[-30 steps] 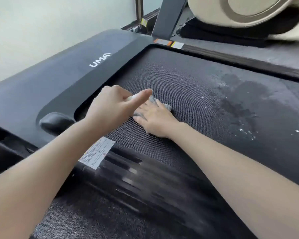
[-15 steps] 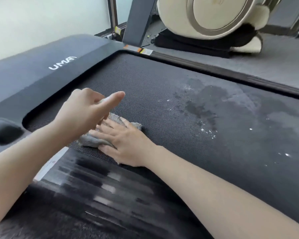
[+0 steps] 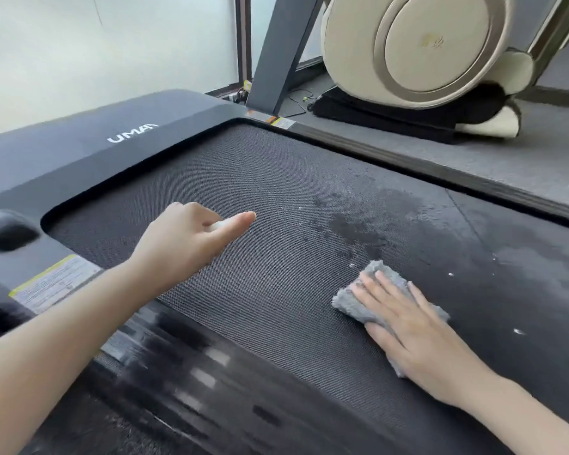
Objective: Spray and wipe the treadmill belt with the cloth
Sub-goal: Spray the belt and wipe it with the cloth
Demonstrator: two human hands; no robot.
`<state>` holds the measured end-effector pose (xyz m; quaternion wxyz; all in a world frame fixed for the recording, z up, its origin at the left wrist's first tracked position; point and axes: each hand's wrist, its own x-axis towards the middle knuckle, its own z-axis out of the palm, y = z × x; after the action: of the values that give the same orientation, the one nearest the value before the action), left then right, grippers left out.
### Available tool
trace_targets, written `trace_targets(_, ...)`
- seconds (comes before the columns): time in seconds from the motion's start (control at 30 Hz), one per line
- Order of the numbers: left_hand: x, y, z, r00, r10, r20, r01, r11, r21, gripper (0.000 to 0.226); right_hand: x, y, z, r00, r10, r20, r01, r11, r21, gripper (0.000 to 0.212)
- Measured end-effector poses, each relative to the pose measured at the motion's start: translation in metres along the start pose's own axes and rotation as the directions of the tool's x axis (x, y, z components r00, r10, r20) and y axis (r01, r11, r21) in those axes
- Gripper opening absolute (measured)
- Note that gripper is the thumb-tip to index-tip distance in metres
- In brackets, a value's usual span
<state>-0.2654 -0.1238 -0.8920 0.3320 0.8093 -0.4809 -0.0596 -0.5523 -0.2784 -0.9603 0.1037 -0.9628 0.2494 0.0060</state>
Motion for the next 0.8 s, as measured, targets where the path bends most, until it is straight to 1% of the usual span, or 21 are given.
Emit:
trace_targets(0.1,-0.010,0.015,0.015,1.000,0.013,0.008,-0.013,1.000,0.001,0.084,-0.017,0.041,-0.005,0.995,0.097,-0.003,-0.097,0.995,0.021,0.061)
trace_targets(0.23,-0.014,0.031,0.030,0.999,0.025,0.037,-0.028,0.997,0.073,0.087,-0.023,0.069,-0.006,0.993,0.118,-0.004,-0.118,0.993,0.018,0.064)
trace_targets(0.33,-0.015,0.041,0.037,0.997,0.035,0.065,-0.044,0.988,0.145,0.077,-0.021,0.071,-0.003,0.993,0.113,-0.034,-0.113,0.994,0.011,0.067)
trace_targets(0.4,-0.015,0.047,0.039,0.997,0.035,0.075,-0.047,0.985,0.165,0.074,-0.021,0.071,-0.001,0.992,0.112,-0.059,-0.111,0.994,0.018,0.068)
trace_targets(0.53,-0.019,0.048,0.040,0.997,0.040,0.073,-0.051,0.985,0.168,0.077,-0.022,0.071,0.001,0.989,0.116,-0.089,-0.115,0.993,0.016,0.072)
trace_targets(0.7,-0.028,0.044,0.037,0.996,0.030,0.078,-0.045,0.978,0.206,0.095,-0.021,0.072,0.003,0.988,0.115,-0.102,-0.113,0.993,0.024,0.076)
trace_targets(0.8,-0.030,0.043,0.036,0.994,0.050,0.101,-0.073,0.967,0.242,0.088,-0.021,0.073,0.003,0.989,0.117,-0.094,-0.115,0.993,0.017,0.076)
